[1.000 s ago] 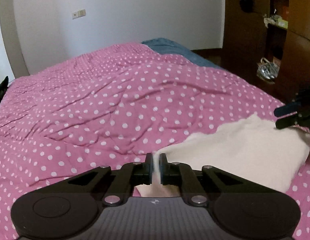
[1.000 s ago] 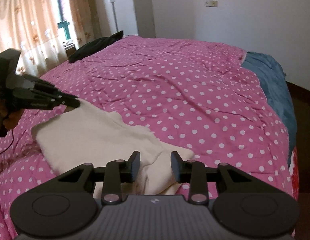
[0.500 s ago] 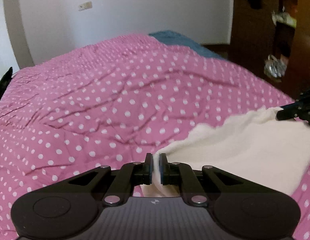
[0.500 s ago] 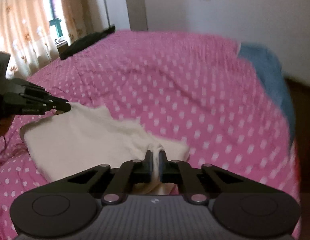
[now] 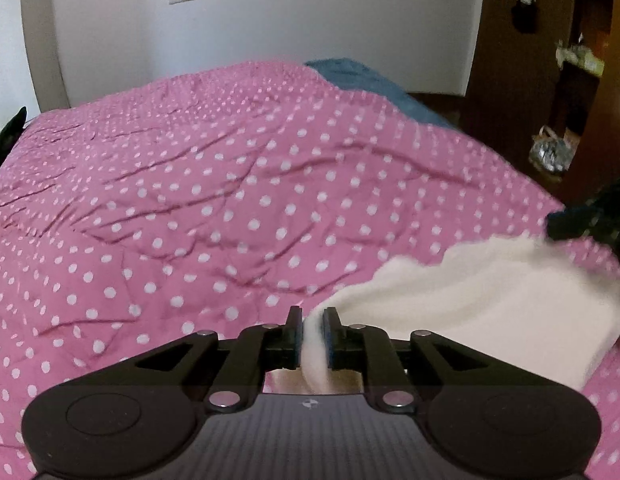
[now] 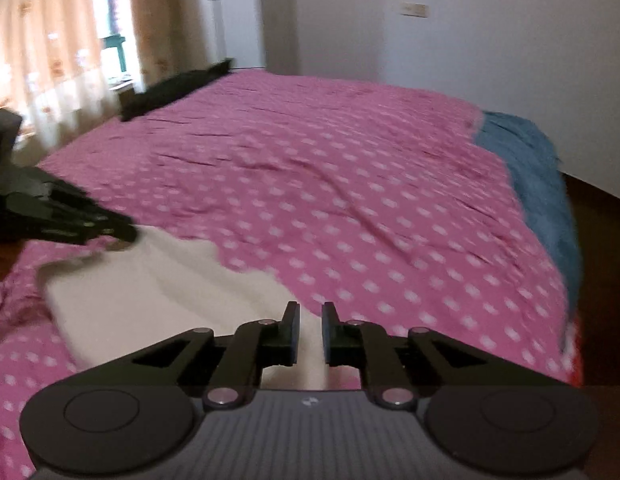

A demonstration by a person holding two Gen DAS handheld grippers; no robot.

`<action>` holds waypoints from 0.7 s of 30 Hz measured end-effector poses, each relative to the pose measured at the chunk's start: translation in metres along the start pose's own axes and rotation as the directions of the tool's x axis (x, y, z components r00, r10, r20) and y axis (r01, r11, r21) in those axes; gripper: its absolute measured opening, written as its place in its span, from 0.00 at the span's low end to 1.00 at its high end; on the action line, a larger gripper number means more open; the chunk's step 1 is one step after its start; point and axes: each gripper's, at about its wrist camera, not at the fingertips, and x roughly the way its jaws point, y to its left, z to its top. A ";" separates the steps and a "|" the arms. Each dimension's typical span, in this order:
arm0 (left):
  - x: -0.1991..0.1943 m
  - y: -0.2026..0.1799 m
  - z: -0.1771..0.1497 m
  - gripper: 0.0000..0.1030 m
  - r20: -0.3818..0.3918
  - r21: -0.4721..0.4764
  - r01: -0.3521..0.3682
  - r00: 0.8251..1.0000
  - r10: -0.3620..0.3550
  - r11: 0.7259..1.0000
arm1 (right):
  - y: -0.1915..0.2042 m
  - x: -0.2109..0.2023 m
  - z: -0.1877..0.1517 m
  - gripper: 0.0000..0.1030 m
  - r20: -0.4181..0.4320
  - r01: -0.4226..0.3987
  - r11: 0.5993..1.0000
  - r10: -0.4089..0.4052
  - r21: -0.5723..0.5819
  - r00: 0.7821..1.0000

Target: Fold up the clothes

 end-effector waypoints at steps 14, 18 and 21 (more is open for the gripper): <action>0.000 0.019 0.002 0.14 -0.024 -0.045 -0.081 0.997 0.080 0.996 | -0.006 0.042 0.009 0.10 -0.100 0.060 0.998 -0.063 -0.037 0.993; -0.007 0.009 0.006 0.14 -0.017 -0.060 0.019 1.000 -0.020 0.998 | 0.005 0.042 0.016 0.11 -0.092 -0.015 0.998 0.010 -0.055 0.996; 0.001 -0.012 0.012 0.14 -0.043 -0.011 0.086 0.995 -0.087 0.996 | 0.021 0.055 0.021 0.11 -0.121 -0.042 0.992 0.027 -0.118 0.992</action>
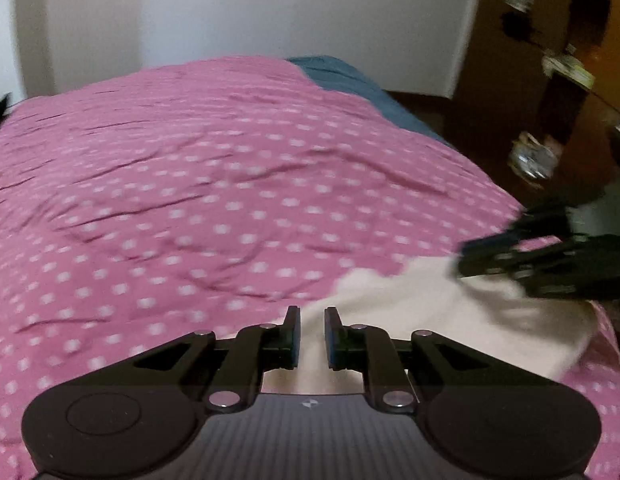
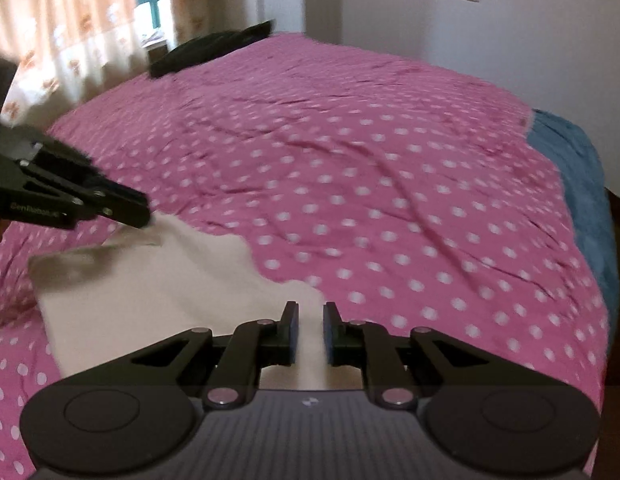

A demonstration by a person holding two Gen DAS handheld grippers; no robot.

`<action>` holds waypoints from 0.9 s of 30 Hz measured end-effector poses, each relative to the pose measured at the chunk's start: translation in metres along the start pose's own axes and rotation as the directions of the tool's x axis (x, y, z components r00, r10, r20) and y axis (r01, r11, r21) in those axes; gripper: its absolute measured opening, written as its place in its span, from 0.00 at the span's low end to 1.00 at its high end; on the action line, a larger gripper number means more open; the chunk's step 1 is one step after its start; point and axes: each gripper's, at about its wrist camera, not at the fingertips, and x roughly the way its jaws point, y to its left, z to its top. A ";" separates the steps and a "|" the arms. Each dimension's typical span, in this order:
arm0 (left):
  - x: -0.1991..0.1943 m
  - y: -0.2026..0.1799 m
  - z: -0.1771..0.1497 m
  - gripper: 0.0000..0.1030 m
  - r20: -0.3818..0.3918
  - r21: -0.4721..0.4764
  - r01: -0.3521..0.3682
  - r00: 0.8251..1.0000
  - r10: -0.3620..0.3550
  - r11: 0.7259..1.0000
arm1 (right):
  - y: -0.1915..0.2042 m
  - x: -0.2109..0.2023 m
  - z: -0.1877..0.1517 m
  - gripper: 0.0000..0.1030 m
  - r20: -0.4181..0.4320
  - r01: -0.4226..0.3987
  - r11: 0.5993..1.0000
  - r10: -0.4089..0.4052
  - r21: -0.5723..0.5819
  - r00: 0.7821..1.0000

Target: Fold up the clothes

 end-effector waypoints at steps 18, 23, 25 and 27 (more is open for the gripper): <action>-0.026 -0.005 -0.016 0.34 0.015 0.016 -0.030 0.999 0.030 0.999 | 0.022 -0.072 -0.027 0.25 0.109 0.025 0.999 -0.020 -0.048 0.994; -0.069 -0.004 -0.045 0.43 0.049 -0.020 -0.024 0.998 0.025 1.000 | 0.032 -0.111 -0.059 0.35 0.124 0.012 1.000 -0.011 -0.012 0.992; -0.079 -0.005 -0.053 0.45 0.052 -0.053 -0.011 0.999 0.014 0.999 | 0.035 -0.119 -0.069 0.36 0.127 0.013 1.000 -0.014 0.004 0.992; -0.081 -0.012 -0.057 0.45 0.053 -0.062 -0.002 0.999 0.005 0.998 | 0.037 -0.120 -0.072 0.37 0.132 0.013 1.000 -0.015 0.020 0.991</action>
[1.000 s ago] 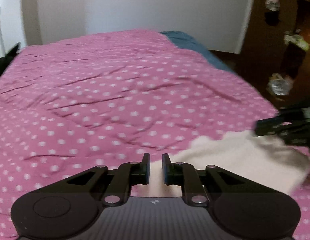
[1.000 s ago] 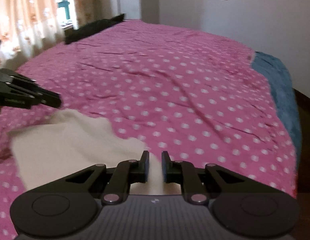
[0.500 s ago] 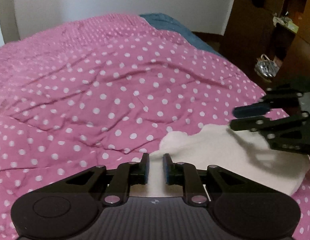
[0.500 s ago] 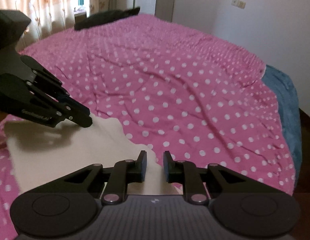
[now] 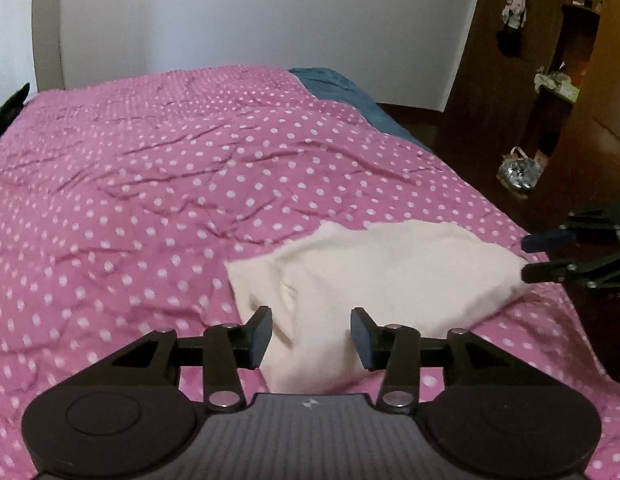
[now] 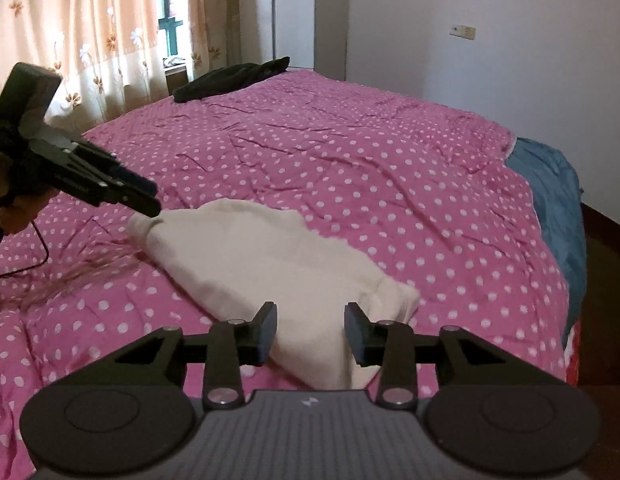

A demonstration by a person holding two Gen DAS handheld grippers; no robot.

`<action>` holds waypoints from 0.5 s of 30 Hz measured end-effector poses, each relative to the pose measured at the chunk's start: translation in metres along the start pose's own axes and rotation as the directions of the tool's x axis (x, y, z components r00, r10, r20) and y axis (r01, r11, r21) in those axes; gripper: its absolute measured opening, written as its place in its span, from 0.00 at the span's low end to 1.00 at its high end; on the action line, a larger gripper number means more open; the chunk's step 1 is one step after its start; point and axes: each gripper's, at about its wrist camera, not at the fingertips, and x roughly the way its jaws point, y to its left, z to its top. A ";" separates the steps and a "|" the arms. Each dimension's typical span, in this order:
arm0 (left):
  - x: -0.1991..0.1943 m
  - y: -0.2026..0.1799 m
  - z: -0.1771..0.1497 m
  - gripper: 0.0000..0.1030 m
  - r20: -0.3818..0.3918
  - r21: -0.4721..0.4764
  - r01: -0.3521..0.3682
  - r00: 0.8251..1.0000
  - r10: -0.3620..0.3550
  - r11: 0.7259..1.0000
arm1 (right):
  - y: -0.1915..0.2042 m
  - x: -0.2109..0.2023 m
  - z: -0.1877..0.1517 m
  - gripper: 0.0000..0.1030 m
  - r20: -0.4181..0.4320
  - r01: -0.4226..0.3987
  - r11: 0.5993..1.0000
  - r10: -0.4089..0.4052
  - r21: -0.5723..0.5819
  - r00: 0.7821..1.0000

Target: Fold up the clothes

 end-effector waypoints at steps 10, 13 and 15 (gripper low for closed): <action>0.024 -0.033 0.003 0.42 0.005 0.071 0.009 1.000 -0.009 0.997 | 0.018 0.036 0.008 0.34 0.040 -0.039 0.999 0.039 0.010 0.998; 0.035 -0.022 -0.010 0.42 -0.034 0.076 -0.040 0.999 0.043 0.996 | 0.018 0.040 -0.008 0.33 0.004 -0.017 0.999 0.017 -0.027 1.000; 0.038 -0.009 -0.018 0.45 -0.054 0.037 -0.036 0.998 0.038 0.999 | 0.013 0.038 -0.019 0.33 -0.017 -0.004 1.000 0.003 -0.021 1.000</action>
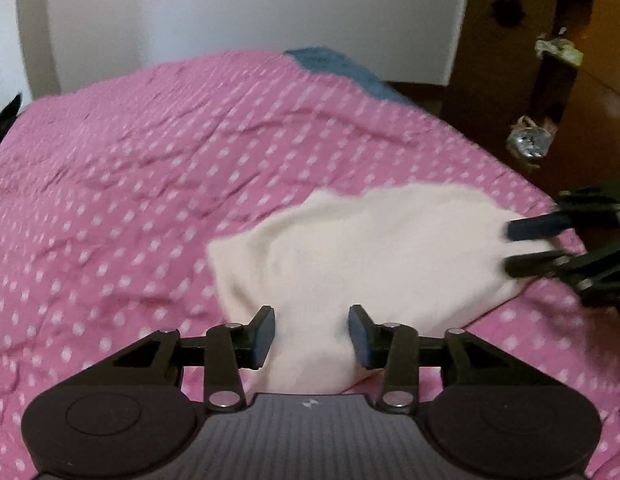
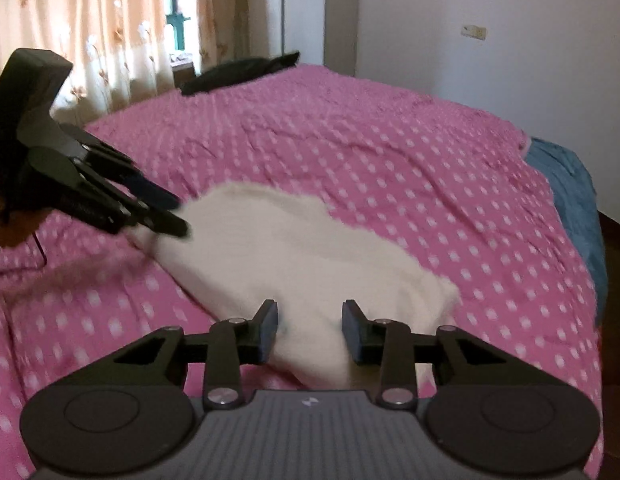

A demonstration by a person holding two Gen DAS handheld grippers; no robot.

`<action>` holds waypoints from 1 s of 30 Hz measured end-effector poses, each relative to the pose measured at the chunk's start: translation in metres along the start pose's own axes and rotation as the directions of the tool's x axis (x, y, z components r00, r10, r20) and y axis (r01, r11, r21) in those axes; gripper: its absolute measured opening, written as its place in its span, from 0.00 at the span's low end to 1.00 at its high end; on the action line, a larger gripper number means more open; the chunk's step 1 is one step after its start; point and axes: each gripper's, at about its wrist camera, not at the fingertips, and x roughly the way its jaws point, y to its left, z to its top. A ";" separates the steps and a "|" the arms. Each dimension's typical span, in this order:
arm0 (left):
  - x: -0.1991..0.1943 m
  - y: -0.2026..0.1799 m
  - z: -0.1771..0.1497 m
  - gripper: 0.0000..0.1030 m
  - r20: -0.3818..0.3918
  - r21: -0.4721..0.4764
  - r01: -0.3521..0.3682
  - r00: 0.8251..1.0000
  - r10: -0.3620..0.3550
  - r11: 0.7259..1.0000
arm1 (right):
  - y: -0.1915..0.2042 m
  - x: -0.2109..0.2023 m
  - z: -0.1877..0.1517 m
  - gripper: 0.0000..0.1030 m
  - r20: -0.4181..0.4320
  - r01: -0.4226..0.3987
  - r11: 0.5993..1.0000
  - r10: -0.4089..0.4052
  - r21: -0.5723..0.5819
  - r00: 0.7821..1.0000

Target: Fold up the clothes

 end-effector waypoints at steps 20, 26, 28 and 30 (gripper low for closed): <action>0.009 0.019 0.037 0.39 0.029 -0.098 -0.015 0.999 0.018 0.995 | -0.019 0.013 0.022 0.33 0.013 -0.018 0.998 0.017 0.065 1.000; 0.037 0.052 0.039 0.38 -0.027 -0.202 -0.058 0.998 0.053 0.978 | -0.028 0.013 0.022 0.34 -0.006 0.012 0.997 -0.011 0.072 1.000; 0.044 0.054 0.038 0.35 -0.033 -0.202 -0.057 0.998 0.051 0.978 | -0.031 0.015 0.029 0.34 0.003 0.011 0.998 -0.012 0.068 1.000; 0.046 0.048 0.039 0.12 -0.032 -0.170 -0.055 0.998 0.051 0.984 | -0.033 0.021 0.037 0.34 0.007 0.014 0.998 -0.015 0.060 1.000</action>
